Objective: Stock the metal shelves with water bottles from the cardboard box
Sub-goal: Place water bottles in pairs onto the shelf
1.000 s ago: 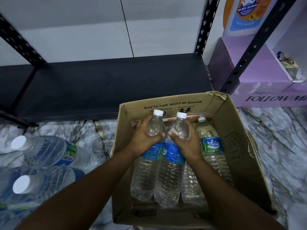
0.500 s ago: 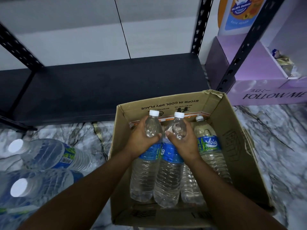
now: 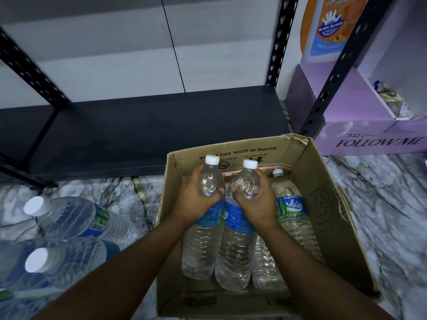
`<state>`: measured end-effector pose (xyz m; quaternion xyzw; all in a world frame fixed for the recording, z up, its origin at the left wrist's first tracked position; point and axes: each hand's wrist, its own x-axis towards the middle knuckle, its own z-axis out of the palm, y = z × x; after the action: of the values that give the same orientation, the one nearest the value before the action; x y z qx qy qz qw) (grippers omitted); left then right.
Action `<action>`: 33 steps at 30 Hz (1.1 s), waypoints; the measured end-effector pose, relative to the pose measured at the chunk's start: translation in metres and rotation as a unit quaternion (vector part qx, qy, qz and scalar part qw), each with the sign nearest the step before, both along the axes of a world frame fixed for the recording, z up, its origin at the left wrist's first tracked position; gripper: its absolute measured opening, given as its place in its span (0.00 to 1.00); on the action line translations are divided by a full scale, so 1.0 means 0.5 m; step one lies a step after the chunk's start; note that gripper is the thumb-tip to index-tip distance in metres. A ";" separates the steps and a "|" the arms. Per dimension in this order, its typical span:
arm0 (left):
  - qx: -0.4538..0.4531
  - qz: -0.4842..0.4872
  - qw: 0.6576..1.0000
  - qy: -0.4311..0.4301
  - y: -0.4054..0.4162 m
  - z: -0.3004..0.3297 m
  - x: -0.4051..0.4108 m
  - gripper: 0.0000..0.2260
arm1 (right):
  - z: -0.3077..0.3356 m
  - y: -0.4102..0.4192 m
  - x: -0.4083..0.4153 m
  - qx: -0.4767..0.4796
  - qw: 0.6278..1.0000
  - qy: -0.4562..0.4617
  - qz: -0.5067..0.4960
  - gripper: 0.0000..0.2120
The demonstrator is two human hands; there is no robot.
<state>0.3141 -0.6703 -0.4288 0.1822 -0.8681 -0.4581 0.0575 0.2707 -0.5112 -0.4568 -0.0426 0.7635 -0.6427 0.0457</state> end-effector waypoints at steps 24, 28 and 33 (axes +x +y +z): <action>-0.014 0.002 0.994 0.109 0.000 0.152 -0.006 0.29 | 0.198 0.010 -0.044 0.073 0.989 0.114 0.055 0.28; -0.012 0.003 0.994 0.108 0.020 0.202 0.002 0.29 | 0.249 0.032 -0.041 0.099 0.986 0.114 0.074 0.31; -0.003 -0.001 0.995 0.101 0.044 0.269 0.014 0.33 | 0.324 0.060 -0.027 0.114 0.984 0.114 0.077 0.33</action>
<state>0.3212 -0.6485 -0.2942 0.1336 -0.8596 -0.4716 0.1446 0.2570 -0.4812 -0.2950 -0.1690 0.8262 -0.5374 0.0122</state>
